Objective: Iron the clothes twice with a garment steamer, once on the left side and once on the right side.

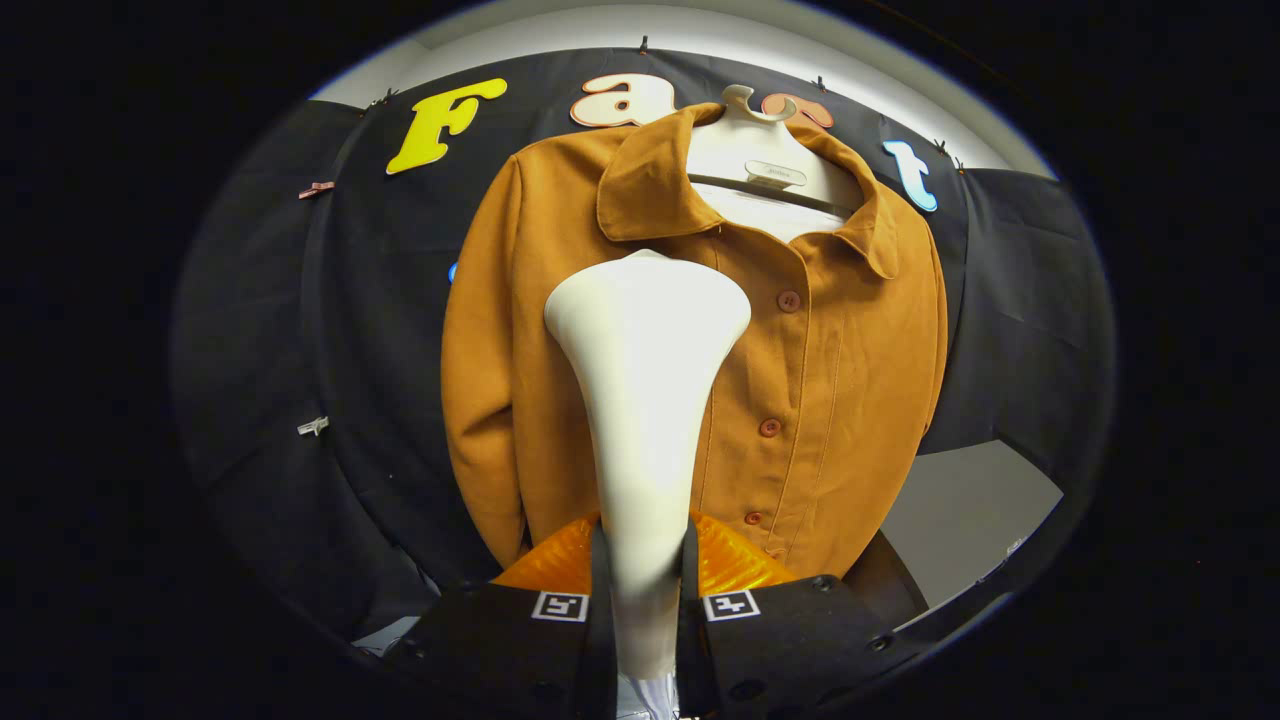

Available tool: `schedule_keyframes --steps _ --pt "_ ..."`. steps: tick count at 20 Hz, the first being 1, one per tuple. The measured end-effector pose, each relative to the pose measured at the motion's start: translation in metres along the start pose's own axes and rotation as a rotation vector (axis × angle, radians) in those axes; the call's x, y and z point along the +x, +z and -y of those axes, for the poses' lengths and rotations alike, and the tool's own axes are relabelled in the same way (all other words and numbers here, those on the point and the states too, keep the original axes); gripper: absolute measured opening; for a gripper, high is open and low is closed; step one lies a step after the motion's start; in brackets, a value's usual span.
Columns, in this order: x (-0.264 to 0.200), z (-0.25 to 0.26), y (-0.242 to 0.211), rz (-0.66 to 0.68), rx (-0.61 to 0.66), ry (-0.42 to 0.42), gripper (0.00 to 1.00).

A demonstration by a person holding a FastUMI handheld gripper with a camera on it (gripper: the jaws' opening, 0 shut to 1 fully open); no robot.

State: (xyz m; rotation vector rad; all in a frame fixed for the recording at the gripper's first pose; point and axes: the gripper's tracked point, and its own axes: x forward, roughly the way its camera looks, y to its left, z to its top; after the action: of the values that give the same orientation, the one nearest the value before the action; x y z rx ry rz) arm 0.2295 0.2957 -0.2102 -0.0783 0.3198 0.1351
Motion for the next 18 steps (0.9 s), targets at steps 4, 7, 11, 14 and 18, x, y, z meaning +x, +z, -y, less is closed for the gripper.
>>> schedule_keyframes --steps 4,7,11,14,18 --pt "0.009 0.000 -0.010 -0.013 -0.001 -0.008 0.27" --pt "0.013 -0.003 -0.026 -0.040 0.003 0.002 0.27" --pt "0.015 -0.005 -0.047 -0.065 0.014 0.007 0.27" --pt "0.014 -0.005 -0.061 -0.067 0.023 0.006 0.27" --pt "0.017 -0.004 -0.088 -0.078 0.036 0.007 0.27"
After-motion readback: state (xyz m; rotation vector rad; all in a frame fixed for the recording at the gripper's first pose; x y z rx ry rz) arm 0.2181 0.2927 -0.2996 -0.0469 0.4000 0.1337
